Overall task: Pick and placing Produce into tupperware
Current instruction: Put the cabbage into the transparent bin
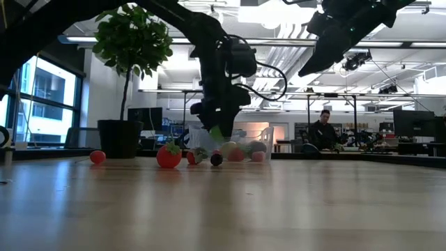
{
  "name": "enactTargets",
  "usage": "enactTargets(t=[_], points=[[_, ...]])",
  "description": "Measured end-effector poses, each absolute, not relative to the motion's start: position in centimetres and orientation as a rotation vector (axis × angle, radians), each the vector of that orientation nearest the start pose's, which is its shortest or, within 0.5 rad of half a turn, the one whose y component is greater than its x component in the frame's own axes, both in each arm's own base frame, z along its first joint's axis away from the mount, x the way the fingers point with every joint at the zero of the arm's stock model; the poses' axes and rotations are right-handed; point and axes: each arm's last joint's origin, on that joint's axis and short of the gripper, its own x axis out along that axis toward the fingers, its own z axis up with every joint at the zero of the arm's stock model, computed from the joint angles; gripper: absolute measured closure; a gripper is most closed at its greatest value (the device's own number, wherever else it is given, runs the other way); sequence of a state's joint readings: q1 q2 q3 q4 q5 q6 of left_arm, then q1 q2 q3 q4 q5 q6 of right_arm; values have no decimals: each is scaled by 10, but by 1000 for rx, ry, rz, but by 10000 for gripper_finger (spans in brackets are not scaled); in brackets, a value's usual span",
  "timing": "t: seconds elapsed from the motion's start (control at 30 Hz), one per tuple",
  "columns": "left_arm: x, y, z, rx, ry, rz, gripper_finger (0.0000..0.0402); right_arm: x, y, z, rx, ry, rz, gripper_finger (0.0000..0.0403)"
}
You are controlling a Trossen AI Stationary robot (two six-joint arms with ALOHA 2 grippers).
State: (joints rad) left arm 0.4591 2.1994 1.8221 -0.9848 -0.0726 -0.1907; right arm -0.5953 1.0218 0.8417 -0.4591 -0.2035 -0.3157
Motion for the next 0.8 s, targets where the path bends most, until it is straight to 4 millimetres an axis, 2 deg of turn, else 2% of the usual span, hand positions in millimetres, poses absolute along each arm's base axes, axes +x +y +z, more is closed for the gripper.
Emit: enactTargets(t=[0.8], points=[[388,206,179,-492,1342,583,165,178,-114,287,-52,642,-280,327]])
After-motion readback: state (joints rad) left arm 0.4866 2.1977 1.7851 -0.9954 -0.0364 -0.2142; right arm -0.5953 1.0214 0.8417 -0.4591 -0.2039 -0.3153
